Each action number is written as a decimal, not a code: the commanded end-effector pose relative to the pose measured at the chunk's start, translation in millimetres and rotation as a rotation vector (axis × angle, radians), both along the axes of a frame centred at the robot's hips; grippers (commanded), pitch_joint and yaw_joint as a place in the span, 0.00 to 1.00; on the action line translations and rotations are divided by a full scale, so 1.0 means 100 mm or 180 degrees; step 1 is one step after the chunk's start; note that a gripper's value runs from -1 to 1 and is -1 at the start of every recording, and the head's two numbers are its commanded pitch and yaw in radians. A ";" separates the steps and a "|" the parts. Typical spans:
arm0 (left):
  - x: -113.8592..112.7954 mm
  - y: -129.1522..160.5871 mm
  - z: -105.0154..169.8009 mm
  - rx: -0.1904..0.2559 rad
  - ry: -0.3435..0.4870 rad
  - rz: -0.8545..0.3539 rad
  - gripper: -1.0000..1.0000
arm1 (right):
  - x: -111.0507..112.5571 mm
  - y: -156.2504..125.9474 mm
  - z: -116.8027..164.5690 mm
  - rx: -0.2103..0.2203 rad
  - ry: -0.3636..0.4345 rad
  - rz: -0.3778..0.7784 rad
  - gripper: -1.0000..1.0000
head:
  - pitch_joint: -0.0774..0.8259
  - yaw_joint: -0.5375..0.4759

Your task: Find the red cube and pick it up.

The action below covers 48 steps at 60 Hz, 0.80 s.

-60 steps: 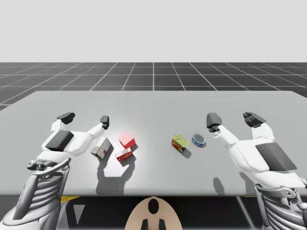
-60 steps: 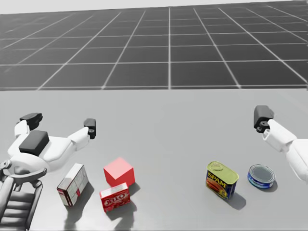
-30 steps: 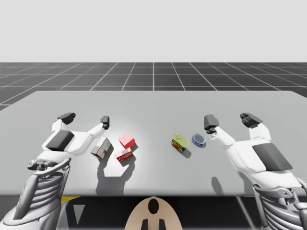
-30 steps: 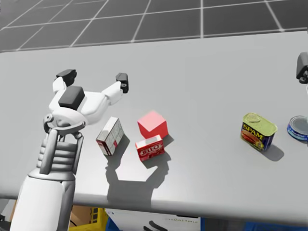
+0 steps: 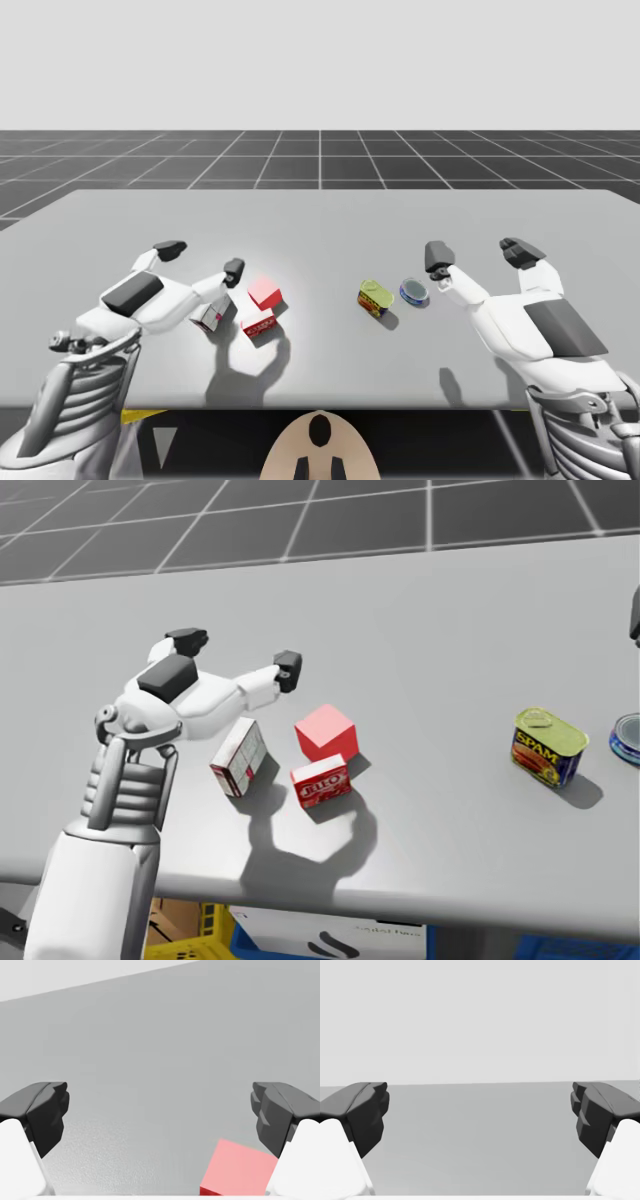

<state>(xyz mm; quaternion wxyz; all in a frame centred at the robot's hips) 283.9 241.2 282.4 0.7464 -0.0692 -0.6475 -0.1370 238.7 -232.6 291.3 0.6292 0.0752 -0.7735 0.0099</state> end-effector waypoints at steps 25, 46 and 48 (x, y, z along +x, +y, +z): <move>0.24 -0.20 -0.26 0.0609 0.1504 -0.0739 0.00 | 0.01 -0.01 -0.01 0.0034 0.0026 -0.0015 0.00 | 0.79 0.77; 0.58 -0.49 -0.59 0.0644 0.1825 -0.0687 0.00 | 0.01 -0.02 -0.01 0.0043 0.0026 -0.0010 0.00 | 0.79 0.77; 0.60 -0.49 -0.60 0.0637 0.1834 -0.0681 0.00 | 0.01 -0.02 -0.01 0.0045 0.0026 -0.0010 0.00 | 0.79 0.77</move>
